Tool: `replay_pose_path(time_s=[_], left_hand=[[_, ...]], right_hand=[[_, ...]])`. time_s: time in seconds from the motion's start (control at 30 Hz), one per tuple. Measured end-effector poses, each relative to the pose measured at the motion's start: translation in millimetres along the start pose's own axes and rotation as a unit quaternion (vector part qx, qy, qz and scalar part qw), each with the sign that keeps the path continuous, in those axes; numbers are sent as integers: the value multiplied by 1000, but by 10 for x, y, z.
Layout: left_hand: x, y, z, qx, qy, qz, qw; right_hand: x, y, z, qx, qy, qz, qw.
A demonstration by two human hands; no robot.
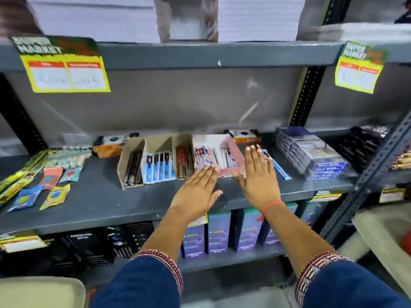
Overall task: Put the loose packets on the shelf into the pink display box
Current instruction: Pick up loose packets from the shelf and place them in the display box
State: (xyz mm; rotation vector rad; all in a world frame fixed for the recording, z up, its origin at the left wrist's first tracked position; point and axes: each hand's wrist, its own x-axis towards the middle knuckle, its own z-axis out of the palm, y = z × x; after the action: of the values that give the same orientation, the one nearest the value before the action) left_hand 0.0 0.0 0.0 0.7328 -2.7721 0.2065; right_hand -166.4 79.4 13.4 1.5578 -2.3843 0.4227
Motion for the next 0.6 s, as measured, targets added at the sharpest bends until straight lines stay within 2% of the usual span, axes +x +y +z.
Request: replay_pose_path(time_s=[0.23,0.37,0.5,0.6], left_hand=[[371,72,472,-67,-84,-29,994],[596,140,617,-53,-108,-7,993],[761,255,770,-93,-138,-12,986],[792,314,864,-118,-114,-15,986]], right_hand=[[332,552,369,30,-26,84,996],[565,845,413,73,-39,156,984],[793,1065,444,83,-101,233,964],[903,1176,499,77,-147,267,949]])
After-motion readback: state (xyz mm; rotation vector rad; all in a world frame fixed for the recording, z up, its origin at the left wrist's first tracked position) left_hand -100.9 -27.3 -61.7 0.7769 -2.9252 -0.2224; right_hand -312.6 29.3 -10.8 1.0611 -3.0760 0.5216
